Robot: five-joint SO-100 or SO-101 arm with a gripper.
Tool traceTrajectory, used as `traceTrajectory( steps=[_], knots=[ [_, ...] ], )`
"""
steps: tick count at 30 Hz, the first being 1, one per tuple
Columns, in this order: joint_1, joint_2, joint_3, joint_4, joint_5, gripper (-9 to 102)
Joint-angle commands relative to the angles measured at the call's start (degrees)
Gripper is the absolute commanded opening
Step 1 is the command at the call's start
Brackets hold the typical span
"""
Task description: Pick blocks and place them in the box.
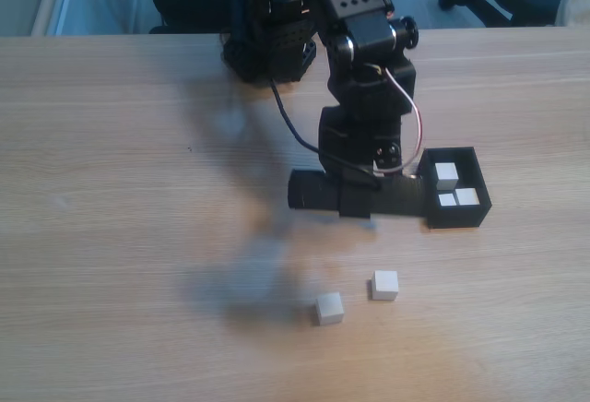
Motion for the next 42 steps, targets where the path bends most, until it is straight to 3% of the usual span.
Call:
traceTrajectory(
  steps=[1,20,31,42],
  knots=[
    [-0.35,-2.99,-6.86,-0.88,0.62,19],
    [-1.32,-17.67,-21.97,-3.43,-4.04,21],
    [2.20,-21.01,-23.03,-8.09,-11.34,21],
    [2.99,-24.61,-26.72,-9.14,-11.95,22]
  ],
)
